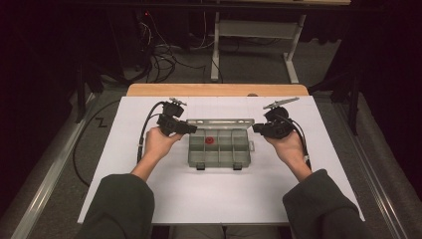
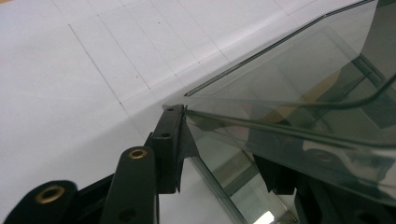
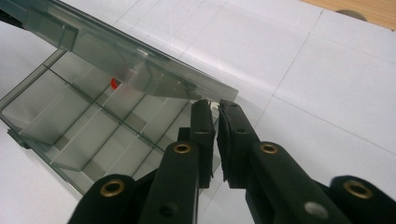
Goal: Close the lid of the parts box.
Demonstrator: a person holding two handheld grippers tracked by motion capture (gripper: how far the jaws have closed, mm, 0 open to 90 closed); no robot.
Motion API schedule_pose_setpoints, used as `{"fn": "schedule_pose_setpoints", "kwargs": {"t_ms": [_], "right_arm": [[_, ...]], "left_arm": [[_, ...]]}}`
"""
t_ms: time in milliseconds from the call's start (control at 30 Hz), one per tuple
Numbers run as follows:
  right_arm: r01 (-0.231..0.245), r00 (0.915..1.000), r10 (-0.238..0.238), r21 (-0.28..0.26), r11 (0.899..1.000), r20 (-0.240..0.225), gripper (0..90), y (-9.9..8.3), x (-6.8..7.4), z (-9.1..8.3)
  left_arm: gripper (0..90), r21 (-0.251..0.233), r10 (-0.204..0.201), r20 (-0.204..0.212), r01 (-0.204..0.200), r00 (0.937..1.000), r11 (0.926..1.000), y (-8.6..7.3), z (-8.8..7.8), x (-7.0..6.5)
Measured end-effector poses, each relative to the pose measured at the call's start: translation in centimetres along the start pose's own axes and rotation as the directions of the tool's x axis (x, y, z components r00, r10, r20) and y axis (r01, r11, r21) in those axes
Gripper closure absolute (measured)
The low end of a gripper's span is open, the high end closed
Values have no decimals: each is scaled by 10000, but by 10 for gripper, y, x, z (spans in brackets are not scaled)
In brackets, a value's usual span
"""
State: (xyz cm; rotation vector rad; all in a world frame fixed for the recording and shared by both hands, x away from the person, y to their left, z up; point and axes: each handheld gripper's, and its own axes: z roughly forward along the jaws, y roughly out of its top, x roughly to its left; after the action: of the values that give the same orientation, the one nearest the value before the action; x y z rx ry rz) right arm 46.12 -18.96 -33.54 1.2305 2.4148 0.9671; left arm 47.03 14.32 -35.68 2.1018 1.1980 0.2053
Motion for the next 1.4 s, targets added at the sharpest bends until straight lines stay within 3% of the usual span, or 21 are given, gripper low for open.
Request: {"fn": "schedule_pose_setpoints", "kwargs": {"t_ms": [333,533,633,800,1000,1200,1400], "right_arm": [[75,10000,-75,4,10000,-27,863,0,2,1],[65,10000,-65,-12,10000,-53,862,-1,3,-1],[123,9999,-123,15,9999,-62,862,-1,3,-1],[191,9998,-191,-7,9998,-94,862,-2,4,-3],[271,9995,-270,42,9996,-133,862,-3,5,-4],[280,9995,-278,80,9996,-158,862,-4,6,-4],[344,9992,-341,140,9993,-204,862,-6,6,-5]], "left_arm": [[550,-20,-85,180,86,9998,10000,-7,-2,-1],[600,129,-133,223,130,9997,9998,-12,-3,0],[638,210,-279,-89,281,9996,9994,-14,-6,1],[680,170,-627,-261,631,9977,9979,-17,-15,8],[721,-391,-1126,-236,1116,9934,9930,-16,-24,15],[733,-1058,-1043,-43,1033,9945,9890,-10,-30,10],[739,-1184,-1000,49,999,9950,9879,-10,-29,8]]}}
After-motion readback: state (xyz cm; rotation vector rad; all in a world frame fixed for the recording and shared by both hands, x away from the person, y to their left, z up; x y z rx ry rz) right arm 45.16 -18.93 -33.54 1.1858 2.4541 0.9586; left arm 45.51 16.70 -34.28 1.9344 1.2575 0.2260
